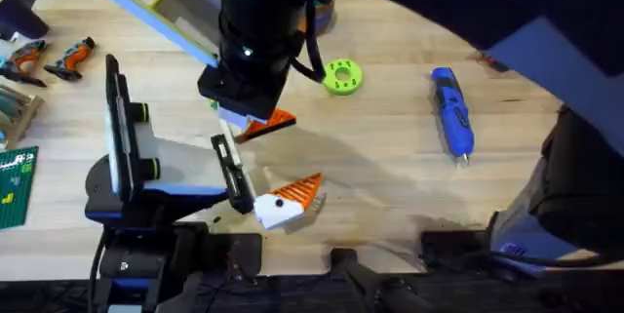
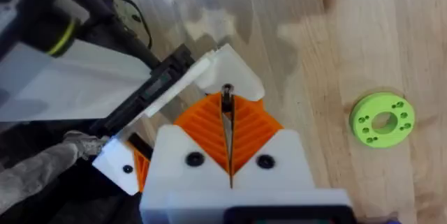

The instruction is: Pick up the gripper from the table and insert it into the empty holder that is missing its gripper. Then pick up a screw, insert it into the mounting hole, and use the screwdriver to tighten it. Finally, clean up the table by picking up the vegetable and placing it into the bucket.

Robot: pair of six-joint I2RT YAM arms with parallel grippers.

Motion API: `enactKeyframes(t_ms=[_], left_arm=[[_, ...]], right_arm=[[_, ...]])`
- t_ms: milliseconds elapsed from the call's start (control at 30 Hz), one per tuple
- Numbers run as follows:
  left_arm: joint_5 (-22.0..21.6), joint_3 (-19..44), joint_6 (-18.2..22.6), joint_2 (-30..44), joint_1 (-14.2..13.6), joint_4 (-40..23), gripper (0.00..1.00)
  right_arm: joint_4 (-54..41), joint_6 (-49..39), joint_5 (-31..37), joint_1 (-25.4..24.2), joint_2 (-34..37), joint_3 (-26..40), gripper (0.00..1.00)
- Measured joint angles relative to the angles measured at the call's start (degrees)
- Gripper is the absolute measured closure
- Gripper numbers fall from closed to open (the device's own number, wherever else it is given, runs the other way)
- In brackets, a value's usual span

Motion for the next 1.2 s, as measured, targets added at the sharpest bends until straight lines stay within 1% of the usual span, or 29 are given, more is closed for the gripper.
enactKeyframes(t_ms=[233,433,1200], left_arm=[[0.0,0.0,0.0,0.0,0.0,0.0,0.015],[0.0,0.0,0.0,0.0,0.0,0.0,0.015],[0.2,0.0,-0.2,0.0,0.0,0.0,0.015]], right_arm=[[0.0,0.0,0.0,0.0,0.1,0.0,0.994],[0.0,-0.1,0.0,0.0,2.5,0.0,0.994],[-0.3,-0.2,0.0,0.0,2.5,0.0,0.994]])
